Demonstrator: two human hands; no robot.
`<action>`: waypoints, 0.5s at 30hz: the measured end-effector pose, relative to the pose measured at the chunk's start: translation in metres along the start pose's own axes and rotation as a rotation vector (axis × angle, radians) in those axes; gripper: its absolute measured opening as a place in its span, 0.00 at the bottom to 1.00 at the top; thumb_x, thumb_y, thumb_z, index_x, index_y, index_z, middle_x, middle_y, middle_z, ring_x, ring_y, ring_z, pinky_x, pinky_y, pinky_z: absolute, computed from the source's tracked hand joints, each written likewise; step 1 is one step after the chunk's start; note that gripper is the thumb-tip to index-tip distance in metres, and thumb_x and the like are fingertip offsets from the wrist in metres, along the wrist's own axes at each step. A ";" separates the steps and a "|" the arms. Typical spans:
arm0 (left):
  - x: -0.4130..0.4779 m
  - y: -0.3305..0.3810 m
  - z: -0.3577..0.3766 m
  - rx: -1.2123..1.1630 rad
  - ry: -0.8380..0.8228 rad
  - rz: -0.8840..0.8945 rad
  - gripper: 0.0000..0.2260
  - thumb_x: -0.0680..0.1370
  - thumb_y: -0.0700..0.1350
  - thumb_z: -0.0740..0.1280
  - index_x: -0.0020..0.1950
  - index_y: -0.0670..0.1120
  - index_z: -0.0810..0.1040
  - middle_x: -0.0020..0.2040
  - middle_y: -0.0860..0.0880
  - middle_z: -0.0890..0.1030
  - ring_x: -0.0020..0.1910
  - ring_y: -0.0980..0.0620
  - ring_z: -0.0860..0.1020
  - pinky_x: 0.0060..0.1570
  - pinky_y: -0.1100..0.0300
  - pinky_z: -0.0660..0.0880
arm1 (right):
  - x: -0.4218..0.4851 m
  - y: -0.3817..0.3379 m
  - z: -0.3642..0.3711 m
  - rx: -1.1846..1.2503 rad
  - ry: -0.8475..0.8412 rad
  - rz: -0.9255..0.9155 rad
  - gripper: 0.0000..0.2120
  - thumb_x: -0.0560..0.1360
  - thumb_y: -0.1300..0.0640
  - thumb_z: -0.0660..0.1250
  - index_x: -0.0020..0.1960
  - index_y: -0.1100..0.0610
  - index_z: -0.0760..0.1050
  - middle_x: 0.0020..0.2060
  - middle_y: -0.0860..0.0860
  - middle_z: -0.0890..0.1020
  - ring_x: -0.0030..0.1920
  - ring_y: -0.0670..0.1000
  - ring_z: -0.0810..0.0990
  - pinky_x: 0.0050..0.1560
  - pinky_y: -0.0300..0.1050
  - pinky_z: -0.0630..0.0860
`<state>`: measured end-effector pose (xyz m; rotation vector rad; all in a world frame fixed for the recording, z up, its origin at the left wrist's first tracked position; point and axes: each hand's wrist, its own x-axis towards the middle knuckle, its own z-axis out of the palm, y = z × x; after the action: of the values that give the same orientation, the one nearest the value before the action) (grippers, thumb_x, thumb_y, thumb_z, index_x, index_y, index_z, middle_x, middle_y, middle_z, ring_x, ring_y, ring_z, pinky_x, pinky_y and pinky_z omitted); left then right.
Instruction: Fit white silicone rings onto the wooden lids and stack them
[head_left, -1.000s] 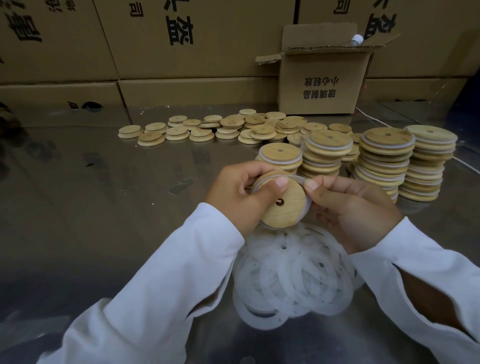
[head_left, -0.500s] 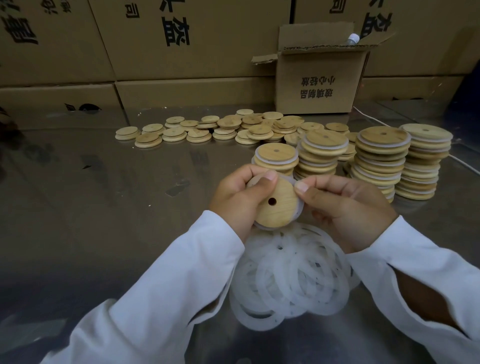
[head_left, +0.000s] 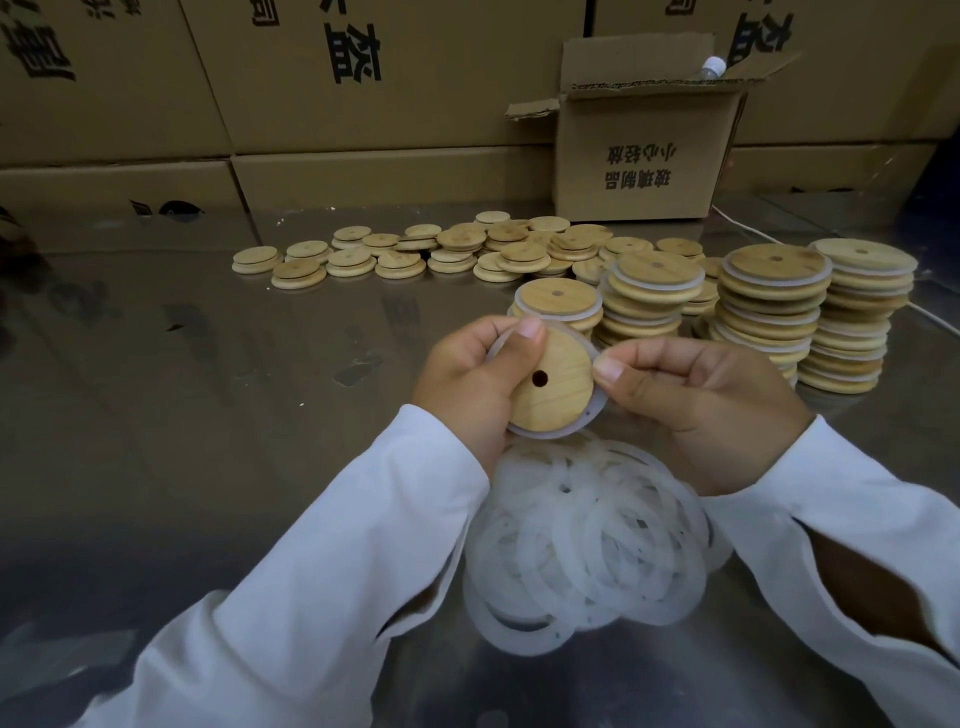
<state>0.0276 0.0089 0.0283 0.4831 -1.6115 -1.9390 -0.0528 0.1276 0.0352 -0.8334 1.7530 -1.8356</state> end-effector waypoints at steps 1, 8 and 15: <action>0.000 -0.001 0.000 0.032 -0.001 0.022 0.10 0.73 0.46 0.66 0.44 0.39 0.78 0.47 0.34 0.78 0.51 0.31 0.76 0.58 0.33 0.69 | 0.000 0.001 -0.001 0.032 -0.002 0.026 0.08 0.55 0.54 0.70 0.34 0.55 0.81 0.30 0.51 0.83 0.34 0.47 0.81 0.47 0.44 0.78; 0.000 -0.010 0.000 0.063 0.037 0.029 0.05 0.75 0.44 0.66 0.43 0.44 0.79 0.46 0.39 0.80 0.52 0.37 0.78 0.59 0.37 0.71 | 0.001 0.007 -0.005 0.088 0.020 0.071 0.17 0.47 0.47 0.72 0.34 0.51 0.84 0.30 0.50 0.83 0.32 0.44 0.79 0.41 0.38 0.80; 0.002 -0.010 -0.001 0.074 0.051 0.047 0.06 0.69 0.49 0.67 0.39 0.46 0.78 0.43 0.40 0.80 0.48 0.39 0.78 0.55 0.46 0.73 | 0.004 0.007 -0.006 0.130 0.006 0.077 0.09 0.62 0.66 0.71 0.33 0.52 0.83 0.33 0.53 0.85 0.35 0.48 0.83 0.40 0.39 0.81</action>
<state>0.0241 0.0082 0.0182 0.5153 -1.6520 -1.8231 -0.0605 0.1292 0.0282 -0.7004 1.6271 -1.8798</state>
